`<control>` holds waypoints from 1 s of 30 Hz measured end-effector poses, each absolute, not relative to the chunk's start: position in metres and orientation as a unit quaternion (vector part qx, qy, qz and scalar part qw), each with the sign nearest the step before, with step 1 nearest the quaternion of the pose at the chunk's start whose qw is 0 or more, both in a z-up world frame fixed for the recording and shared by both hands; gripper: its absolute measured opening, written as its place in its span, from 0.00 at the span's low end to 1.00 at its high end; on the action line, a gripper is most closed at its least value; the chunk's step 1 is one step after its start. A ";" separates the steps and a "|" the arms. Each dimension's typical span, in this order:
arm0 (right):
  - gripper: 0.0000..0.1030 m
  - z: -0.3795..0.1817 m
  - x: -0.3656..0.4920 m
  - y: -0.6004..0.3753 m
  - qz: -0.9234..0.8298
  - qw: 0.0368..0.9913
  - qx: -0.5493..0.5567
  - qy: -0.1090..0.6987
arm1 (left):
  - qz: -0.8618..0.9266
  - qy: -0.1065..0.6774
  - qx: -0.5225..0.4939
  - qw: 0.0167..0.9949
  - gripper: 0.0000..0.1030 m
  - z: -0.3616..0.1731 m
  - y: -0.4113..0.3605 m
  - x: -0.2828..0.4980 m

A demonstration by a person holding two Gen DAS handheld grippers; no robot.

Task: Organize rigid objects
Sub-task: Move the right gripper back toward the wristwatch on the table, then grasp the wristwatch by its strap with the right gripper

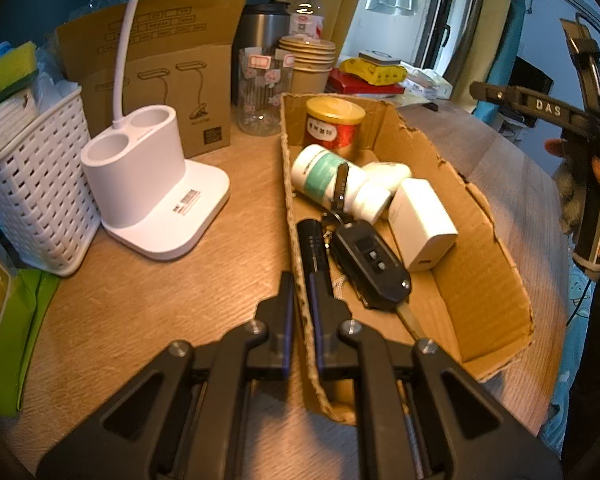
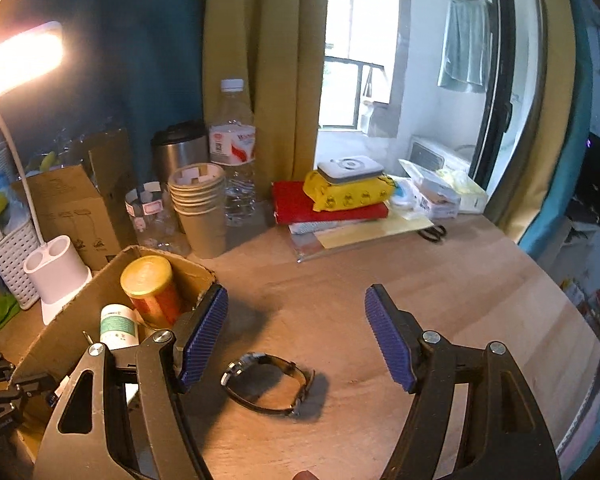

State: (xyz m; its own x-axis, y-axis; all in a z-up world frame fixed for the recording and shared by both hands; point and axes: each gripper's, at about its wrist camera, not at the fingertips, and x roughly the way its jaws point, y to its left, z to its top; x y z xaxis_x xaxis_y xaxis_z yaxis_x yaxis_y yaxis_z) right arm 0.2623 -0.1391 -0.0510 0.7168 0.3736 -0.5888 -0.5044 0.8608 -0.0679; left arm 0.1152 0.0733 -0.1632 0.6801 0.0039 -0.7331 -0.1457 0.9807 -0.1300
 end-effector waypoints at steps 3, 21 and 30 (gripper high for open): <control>0.72 -0.057 0.262 -0.141 0.240 0.917 -0.111 0.298 | 0.041 0.398 -0.088 0.912 0.09 -0.163 0.073 0.115; 0.72 -0.089 0.254 -0.122 0.267 0.900 -0.118 0.324 | 0.042 0.397 -0.088 0.913 0.09 -0.162 0.073 0.114; 0.66 -0.105 0.252 -0.111 0.276 0.890 -0.133 0.337 | 0.042 0.397 -0.088 0.913 0.09 -0.162 0.073 0.114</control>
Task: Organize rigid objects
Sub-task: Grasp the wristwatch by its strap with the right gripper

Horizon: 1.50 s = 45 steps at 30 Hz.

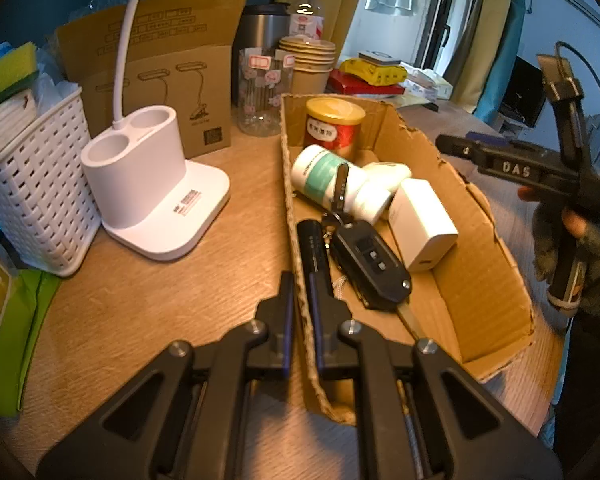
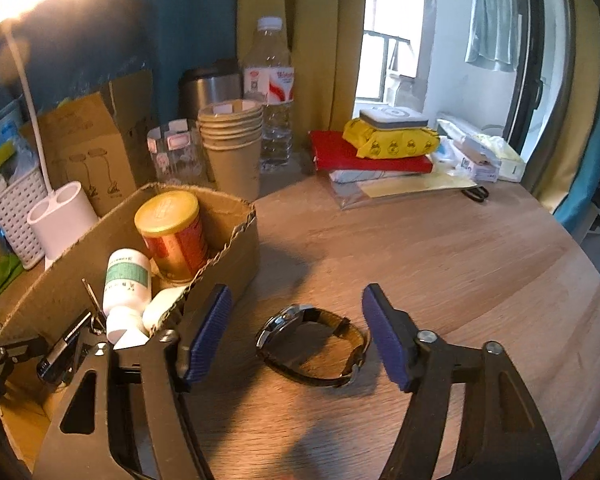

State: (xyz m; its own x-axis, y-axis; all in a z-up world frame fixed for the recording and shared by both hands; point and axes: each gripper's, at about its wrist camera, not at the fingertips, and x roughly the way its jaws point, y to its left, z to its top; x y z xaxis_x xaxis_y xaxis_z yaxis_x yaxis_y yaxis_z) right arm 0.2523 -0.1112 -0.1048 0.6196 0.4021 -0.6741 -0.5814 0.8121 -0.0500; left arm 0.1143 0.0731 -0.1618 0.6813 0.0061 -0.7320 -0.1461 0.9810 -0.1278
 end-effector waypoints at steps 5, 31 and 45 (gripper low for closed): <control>0.54 -0.115 0.251 -0.104 0.278 0.885 -0.144 0.346 | 0.042 0.397 -0.088 0.913 0.09 -0.162 0.074 0.114; 0.30 -0.150 0.263 -0.092 0.275 0.861 -0.163 0.395 | 0.042 0.397 -0.088 0.913 0.09 -0.162 0.072 0.114; 0.21 -0.129 0.252 -0.100 0.287 0.875 -0.142 0.364 | 0.042 0.397 -0.088 0.913 0.09 -0.162 0.072 0.114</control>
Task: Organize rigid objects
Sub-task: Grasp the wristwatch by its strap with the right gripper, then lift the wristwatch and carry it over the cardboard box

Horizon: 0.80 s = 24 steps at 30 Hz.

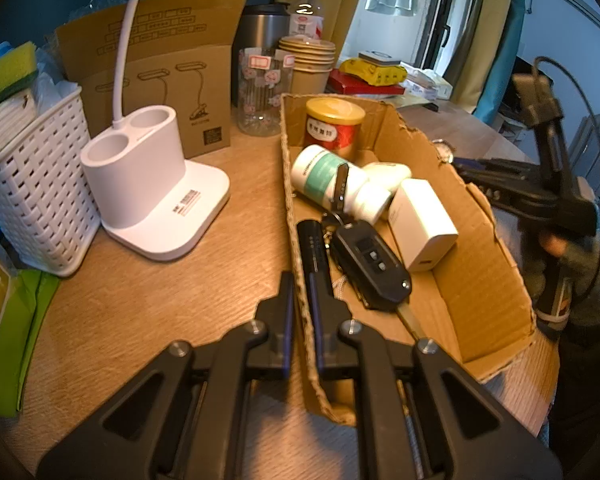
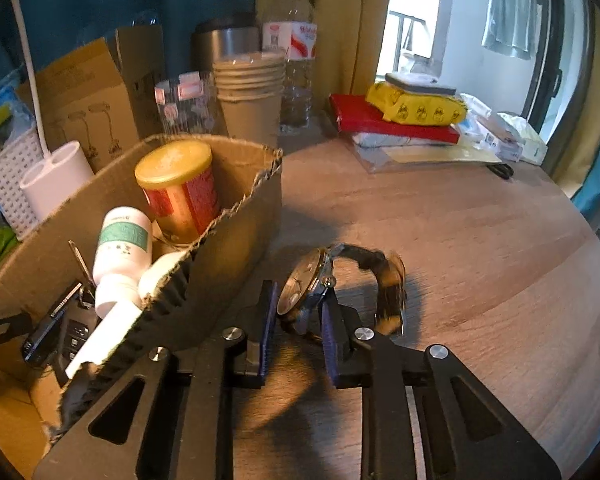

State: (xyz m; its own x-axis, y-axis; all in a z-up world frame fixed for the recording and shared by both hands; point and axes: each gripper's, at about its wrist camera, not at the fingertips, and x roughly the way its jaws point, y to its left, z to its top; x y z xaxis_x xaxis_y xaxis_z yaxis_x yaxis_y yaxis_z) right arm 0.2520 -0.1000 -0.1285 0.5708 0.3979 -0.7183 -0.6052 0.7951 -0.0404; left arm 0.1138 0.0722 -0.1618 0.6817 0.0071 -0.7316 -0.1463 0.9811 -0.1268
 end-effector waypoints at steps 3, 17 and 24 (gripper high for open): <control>0.21 -0.118 0.246 -0.104 0.287 0.882 -0.137 0.349 | 0.042 0.397 -0.088 0.913 0.09 -0.162 0.073 0.114; 0.21 -0.073 0.207 -0.106 0.323 0.890 -0.122 0.297 | 0.042 0.397 -0.088 0.913 0.09 -0.162 0.072 0.114; 0.21 -0.057 0.171 -0.086 0.367 0.879 -0.140 0.272 | 0.042 0.397 -0.088 0.913 0.09 -0.162 0.072 0.114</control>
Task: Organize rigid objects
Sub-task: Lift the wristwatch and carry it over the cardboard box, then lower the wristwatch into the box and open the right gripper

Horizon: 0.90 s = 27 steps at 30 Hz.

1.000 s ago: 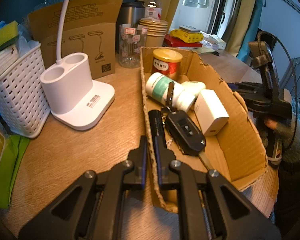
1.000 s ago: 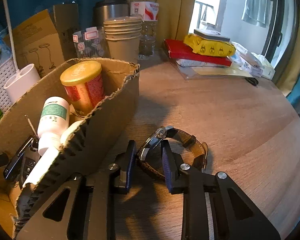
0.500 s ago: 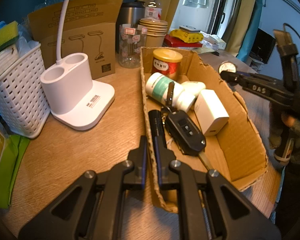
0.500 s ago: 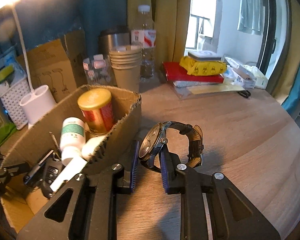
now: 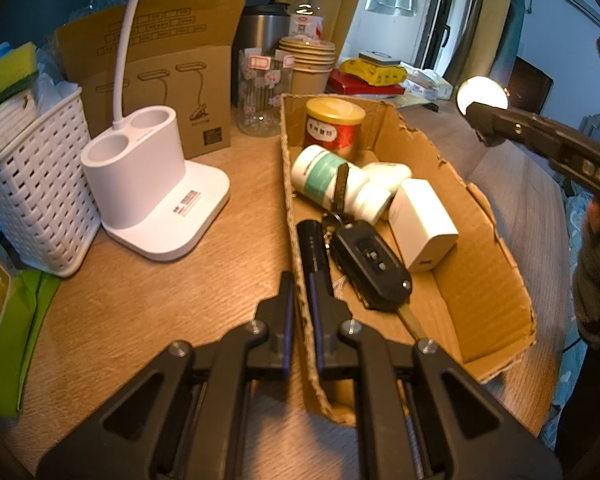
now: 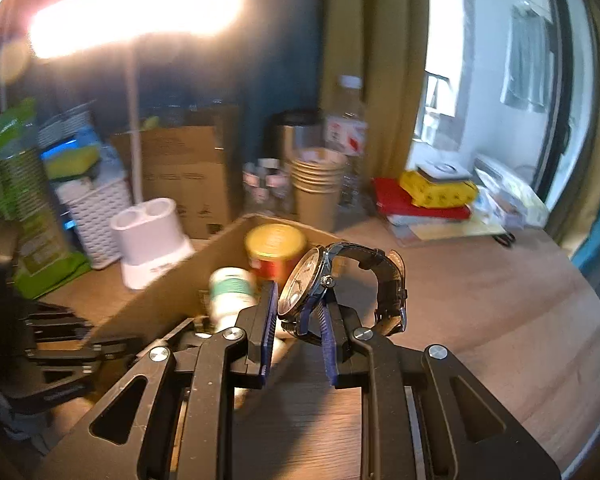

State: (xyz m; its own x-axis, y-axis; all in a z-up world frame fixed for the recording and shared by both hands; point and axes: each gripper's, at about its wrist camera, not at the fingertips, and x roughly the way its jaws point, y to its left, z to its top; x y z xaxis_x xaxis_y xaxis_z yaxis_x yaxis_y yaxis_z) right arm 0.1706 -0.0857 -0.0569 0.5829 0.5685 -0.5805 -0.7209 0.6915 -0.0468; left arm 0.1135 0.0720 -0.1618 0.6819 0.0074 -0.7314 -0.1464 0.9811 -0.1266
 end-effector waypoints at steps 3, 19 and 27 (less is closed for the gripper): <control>0.21 -0.059 0.153 -0.072 0.394 0.865 -0.153 0.272 | 0.042 0.397 -0.088 0.913 0.09 -0.162 0.072 0.113; 0.18 -0.101 0.113 -0.052 0.447 0.818 -0.179 0.315 | 0.043 0.396 -0.087 0.913 0.09 -0.161 0.071 0.113; 0.15 -0.109 0.103 -0.056 0.455 0.805 -0.187 0.331 | 0.043 0.396 -0.087 0.913 0.09 -0.161 0.071 0.113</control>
State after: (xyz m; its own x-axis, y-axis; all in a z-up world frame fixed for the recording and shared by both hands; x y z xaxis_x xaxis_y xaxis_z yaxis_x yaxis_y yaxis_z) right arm 0.1033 -0.0561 -0.1089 0.3667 0.6087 -0.7036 -0.8567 0.5159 -0.0002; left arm 0.1134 0.0713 -0.1608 0.6823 0.0093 -0.7310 -0.1470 0.9813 -0.1247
